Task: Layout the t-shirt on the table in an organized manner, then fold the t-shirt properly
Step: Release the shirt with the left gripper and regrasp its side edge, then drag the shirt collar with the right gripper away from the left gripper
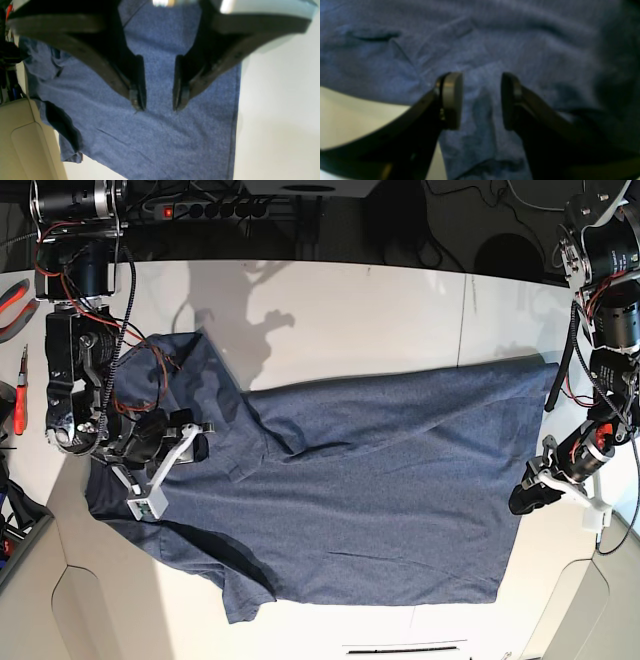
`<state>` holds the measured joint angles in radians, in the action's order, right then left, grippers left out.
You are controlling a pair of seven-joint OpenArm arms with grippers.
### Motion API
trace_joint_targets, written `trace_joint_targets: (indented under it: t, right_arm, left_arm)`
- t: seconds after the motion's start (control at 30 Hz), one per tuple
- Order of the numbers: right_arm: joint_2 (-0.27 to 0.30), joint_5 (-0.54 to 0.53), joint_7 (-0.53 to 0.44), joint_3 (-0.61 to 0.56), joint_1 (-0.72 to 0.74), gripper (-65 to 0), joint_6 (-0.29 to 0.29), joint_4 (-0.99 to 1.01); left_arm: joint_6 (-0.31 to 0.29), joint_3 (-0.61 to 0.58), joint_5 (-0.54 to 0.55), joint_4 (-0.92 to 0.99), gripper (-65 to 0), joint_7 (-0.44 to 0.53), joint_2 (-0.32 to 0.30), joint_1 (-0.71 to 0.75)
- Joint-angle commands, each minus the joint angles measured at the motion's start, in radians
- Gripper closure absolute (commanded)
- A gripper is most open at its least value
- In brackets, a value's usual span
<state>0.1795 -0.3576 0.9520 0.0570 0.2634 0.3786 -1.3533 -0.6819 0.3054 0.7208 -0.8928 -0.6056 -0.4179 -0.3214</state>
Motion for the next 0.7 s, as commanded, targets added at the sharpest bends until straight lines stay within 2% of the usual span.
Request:
trace_joint_targets:
  t: [0.0,0.13,0.3,0.67]
  right_arm:
    - [0.006,-0.023,-0.013,0.021,0.022,-25.5,0.013,0.002]
    - [0.006,-0.076,-0.013,0.088,0.022,-25.5,0.043,0.056]
    - [0.006,-0.092,-0.016,0.153,0.027,-25.5,0.046,0.100]
    - [0.006,-0.157,-0.008,0.157,0.027,-24.9,0.136,0.211]
  left_arm:
    - [-0.016,0.003,0.019,-0.017,-21.6,0.018,-0.017,-0.025]
    - [-0.016,0.003,0.019,-0.017,-21.6,0.018,-0.017,-0.025]
    - [-0.016,0.003,0.019,-0.017,-21.6,0.018,-0.017,-0.025]
    - [-0.016,0.003,0.019,-0.017,-21.6,0.022,-0.011,-0.025]
